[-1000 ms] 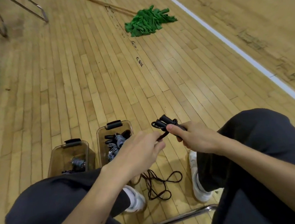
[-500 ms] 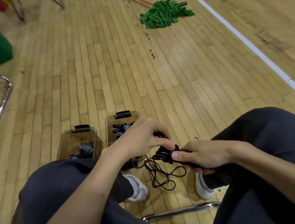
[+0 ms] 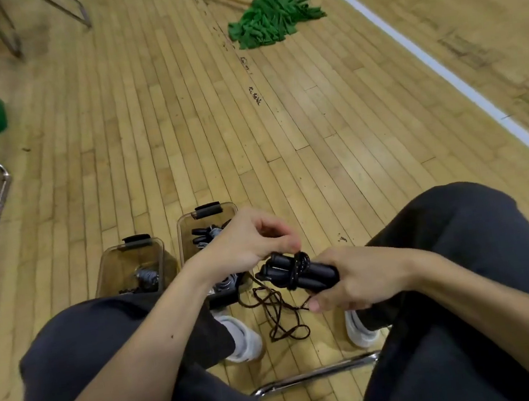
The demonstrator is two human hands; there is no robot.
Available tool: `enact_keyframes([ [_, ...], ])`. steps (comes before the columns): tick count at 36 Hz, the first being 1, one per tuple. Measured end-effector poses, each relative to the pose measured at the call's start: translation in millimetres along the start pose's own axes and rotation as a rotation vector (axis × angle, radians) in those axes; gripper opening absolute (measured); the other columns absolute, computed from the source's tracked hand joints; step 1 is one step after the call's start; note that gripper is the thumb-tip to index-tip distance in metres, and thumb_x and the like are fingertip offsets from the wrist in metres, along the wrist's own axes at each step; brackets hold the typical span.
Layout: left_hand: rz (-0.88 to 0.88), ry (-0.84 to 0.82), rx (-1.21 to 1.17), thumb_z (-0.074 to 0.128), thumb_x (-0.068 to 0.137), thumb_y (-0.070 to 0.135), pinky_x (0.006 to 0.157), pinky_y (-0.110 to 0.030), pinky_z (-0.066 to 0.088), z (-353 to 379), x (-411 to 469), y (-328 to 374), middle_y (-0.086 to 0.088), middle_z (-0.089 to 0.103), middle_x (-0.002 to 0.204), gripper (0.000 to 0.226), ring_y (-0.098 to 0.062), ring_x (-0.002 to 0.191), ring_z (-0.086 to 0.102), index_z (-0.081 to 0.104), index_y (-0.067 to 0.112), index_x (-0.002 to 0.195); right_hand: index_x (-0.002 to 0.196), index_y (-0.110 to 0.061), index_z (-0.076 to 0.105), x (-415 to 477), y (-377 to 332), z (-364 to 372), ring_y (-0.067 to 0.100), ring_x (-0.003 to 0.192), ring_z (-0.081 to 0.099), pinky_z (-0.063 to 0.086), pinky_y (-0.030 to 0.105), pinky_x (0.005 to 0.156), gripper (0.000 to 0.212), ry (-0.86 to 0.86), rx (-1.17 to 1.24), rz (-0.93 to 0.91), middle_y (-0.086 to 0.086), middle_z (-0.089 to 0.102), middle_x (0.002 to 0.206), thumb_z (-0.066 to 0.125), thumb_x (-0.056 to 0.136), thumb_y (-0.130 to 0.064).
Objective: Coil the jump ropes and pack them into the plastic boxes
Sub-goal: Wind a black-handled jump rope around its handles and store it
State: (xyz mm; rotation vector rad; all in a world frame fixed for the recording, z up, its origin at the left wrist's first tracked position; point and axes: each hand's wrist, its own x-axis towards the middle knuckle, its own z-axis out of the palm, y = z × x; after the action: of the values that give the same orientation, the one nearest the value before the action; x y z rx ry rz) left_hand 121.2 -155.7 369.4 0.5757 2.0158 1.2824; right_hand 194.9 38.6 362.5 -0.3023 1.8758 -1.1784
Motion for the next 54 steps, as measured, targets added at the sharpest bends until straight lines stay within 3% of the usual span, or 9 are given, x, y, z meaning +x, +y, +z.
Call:
enact_keyframes([
  [8,-0.062,-0.033,-0.289,0.065,0.081,0.039,0.065,-0.021,0.049,7,6,-1,0.001,0.069,0.075,0.022,-0.011,0.071,0.061,0.076,0.025,0.069,0.087,-0.009,0.058,1,4,-5,0.024,0.057,0.047,0.041,0.031,0.052,0.013,0.047,0.153,-0.093,0.012,0.052,0.070,0.069,0.093,-0.011],
  [12,-0.062,0.032,-0.326,0.050,0.102,0.010,0.057,-0.024,0.040,16,11,-7,-0.004,0.063,0.081,0.051,-0.013,0.069,0.052,0.070,0.029,0.059,0.089,-0.008,0.062,2,1,-10,0.026,0.058,0.048,0.043,0.031,0.053,0.009,0.106,0.209,-0.129,0.015,0.053,0.070,0.070,0.092,-0.009],
  [16,-0.097,0.123,-0.419,0.039,0.108,0.010,0.047,-0.021,0.036,21,16,-9,-0.015,0.063,0.095,0.043,-0.011,0.056,0.045,0.068,0.025,0.081,0.088,-0.013,0.064,6,0,-16,0.019,0.053,0.050,0.044,0.027,0.051,0.010,0.212,0.291,-0.153,0.014,0.051,0.069,0.068,0.094,-0.006],
  [19,-0.094,0.168,-0.343,0.035,0.109,0.016,0.050,-0.020,0.040,25,19,-12,-0.015,0.058,0.076,0.034,-0.009,0.047,0.040,0.066,0.018,0.095,0.078,-0.027,0.071,11,-1,-17,0.016,0.052,0.049,0.043,0.029,0.051,0.028,0.258,0.317,-0.126,0.011,0.050,0.068,0.067,0.094,-0.006],
  [29,-0.247,0.122,-0.398,0.033,0.110,0.022,0.044,-0.023,0.036,39,19,-18,0.000,0.049,0.060,0.026,-0.013,0.046,0.045,0.056,0.016,0.117,0.082,-0.005,0.058,21,8,-26,0.016,0.048,0.046,0.040,0.027,0.047,0.013,0.440,0.311,0.015,0.005,0.052,0.060,0.067,0.092,-0.007],
  [41,-0.231,0.032,0.026,0.040,0.108,0.030,0.056,-0.027,0.046,41,9,-23,0.006,0.058,0.059,0.026,-0.010,0.051,0.055,0.061,0.016,0.111,0.098,-0.005,0.056,33,23,-26,0.014,0.050,0.047,0.039,0.023,0.046,0.015,0.611,0.180,0.206,0.006,0.053,0.069,0.067,0.090,-0.011],
  [45,-0.119,0.068,0.444,0.051,0.103,0.036,0.056,-0.025,0.043,40,8,-27,0.010,0.053,0.065,0.022,-0.003,0.050,0.048,0.061,0.020,0.115,0.109,-0.007,0.055,41,28,-24,0.016,0.058,0.054,0.045,0.025,0.052,0.024,0.607,0.090,0.300,0.007,0.058,0.079,0.068,0.090,-0.015],
  [48,-0.020,0.100,0.806,0.049,0.104,0.037,0.064,-0.033,0.050,36,9,-30,0.005,0.059,0.075,0.029,-0.013,0.066,0.057,0.062,0.017,0.121,0.116,-0.005,0.053,44,27,-21,0.017,0.062,0.056,0.047,0.025,0.054,0.029,0.543,0.042,0.376,0.009,0.060,0.082,0.066,0.093,-0.015],
  [54,0.066,0.099,1.029,0.047,0.103,0.043,0.076,-0.039,0.053,30,9,-23,-0.002,0.068,0.102,0.034,-0.024,0.093,0.065,0.062,0.020,0.122,0.110,-0.007,0.052,48,26,-17,0.015,0.050,0.051,0.046,0.025,0.049,0.024,0.415,0.012,0.494,0.007,0.060,0.071,0.067,0.093,-0.014],
])
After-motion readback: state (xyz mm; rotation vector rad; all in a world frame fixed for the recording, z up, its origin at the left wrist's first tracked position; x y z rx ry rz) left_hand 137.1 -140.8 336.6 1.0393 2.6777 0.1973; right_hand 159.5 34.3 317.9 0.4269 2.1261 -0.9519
